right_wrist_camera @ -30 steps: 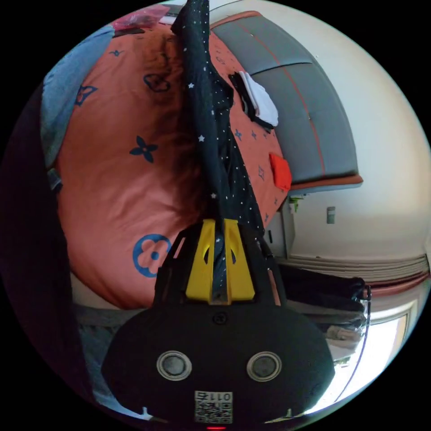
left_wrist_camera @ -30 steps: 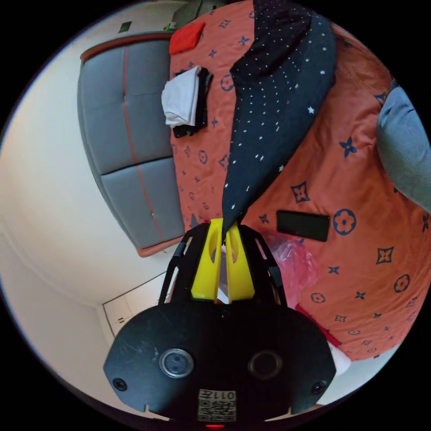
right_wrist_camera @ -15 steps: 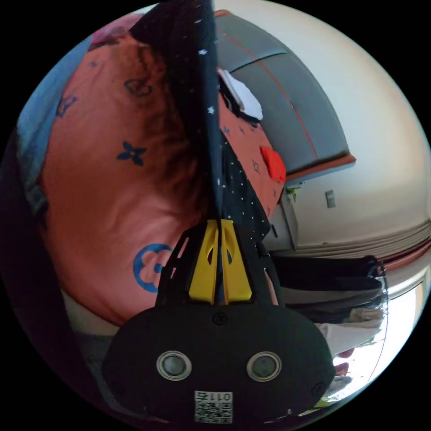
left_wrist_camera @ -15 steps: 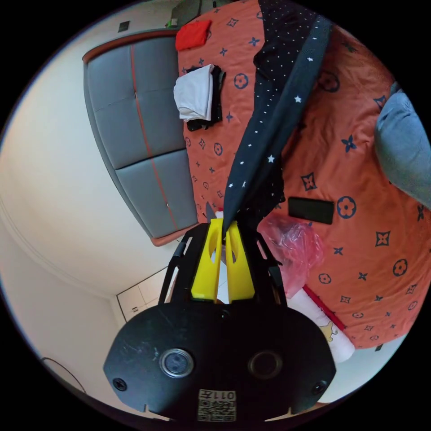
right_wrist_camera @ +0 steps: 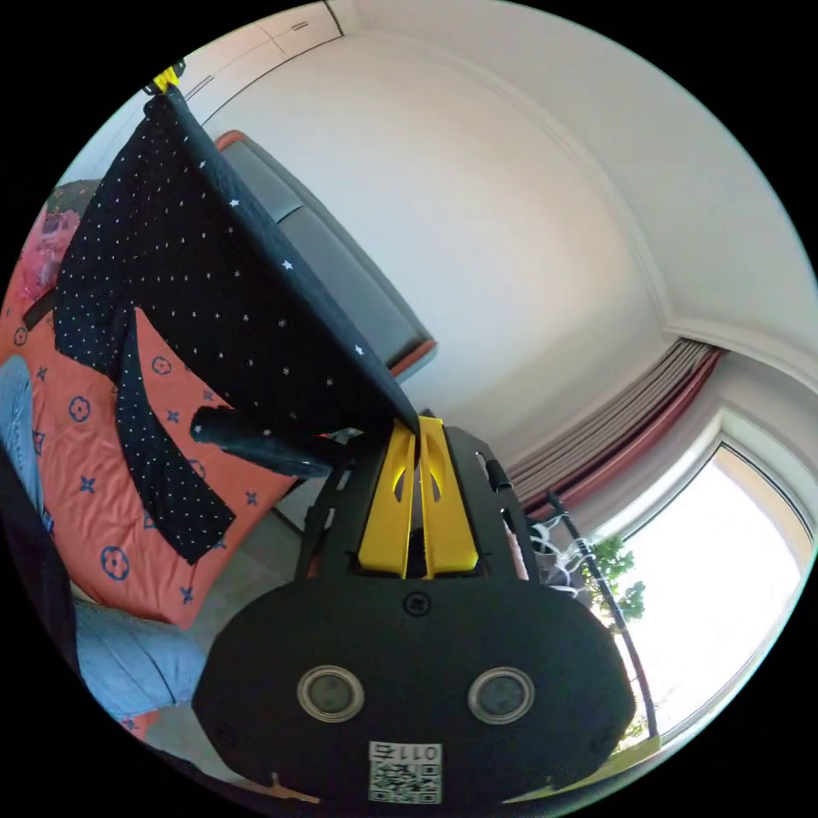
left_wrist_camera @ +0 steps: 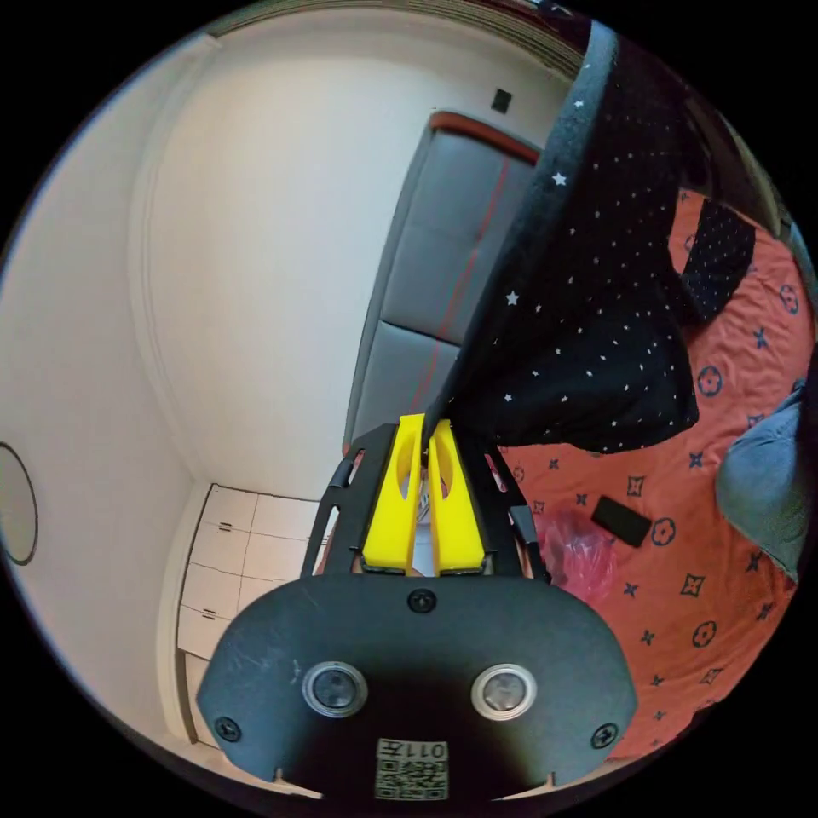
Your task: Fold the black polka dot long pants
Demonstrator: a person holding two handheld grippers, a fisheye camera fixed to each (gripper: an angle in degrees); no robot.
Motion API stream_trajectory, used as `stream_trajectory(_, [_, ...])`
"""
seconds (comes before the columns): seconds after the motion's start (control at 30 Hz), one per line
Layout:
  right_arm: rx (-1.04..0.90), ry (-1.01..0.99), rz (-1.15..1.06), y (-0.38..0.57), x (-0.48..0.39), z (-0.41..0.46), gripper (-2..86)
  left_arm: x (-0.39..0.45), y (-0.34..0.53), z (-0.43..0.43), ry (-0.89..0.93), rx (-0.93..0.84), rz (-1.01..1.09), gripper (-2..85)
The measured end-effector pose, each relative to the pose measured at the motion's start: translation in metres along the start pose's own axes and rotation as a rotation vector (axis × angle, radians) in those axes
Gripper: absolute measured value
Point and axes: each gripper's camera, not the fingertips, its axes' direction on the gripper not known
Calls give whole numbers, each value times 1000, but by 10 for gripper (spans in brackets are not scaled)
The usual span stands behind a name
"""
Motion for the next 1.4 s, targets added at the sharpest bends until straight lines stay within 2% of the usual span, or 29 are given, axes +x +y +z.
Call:
stream_trajectory(0.17, [45,-20,19,-8,55,-21,17,-31,5,-39,26,24,29,-4])
stream_trajectory(0.33, [28,-307,-21,-22,76,6,16,-41,7,-27,145,-57,111,-4])
stream_trajectory(0.43, [-11,-495,-60,-36,57,59,16,-26,-2,33,316,-159,181,-4])
stream_trajectory(0.5, [-80,-626,-111,-53,25,117,15,0,-13,101,454,-256,238,-4])
stream_trajectory(0.7, [-351,-796,-328,-105,-90,292,15,83,-54,285,642,-448,306,-4])
stream_trajectory(0.9, [-576,-964,-433,-173,-177,485,19,128,-103,461,703,-601,306,-4])
stream_trajectory(1.1, [-658,-977,-436,-226,-225,634,30,144,-148,609,736,-685,244,-1])
stream_trajectory(1.23, [-658,-910,-374,-240,-244,697,63,160,-160,679,738,-750,151,13])
stream_trajectory(1.3, [-681,-803,-370,-235,-253,728,136,179,-157,710,704,-813,133,46])
stream_trajectory(1.4, [-701,-901,-231,-229,-223,758,162,189,-149,722,582,-755,179,81])
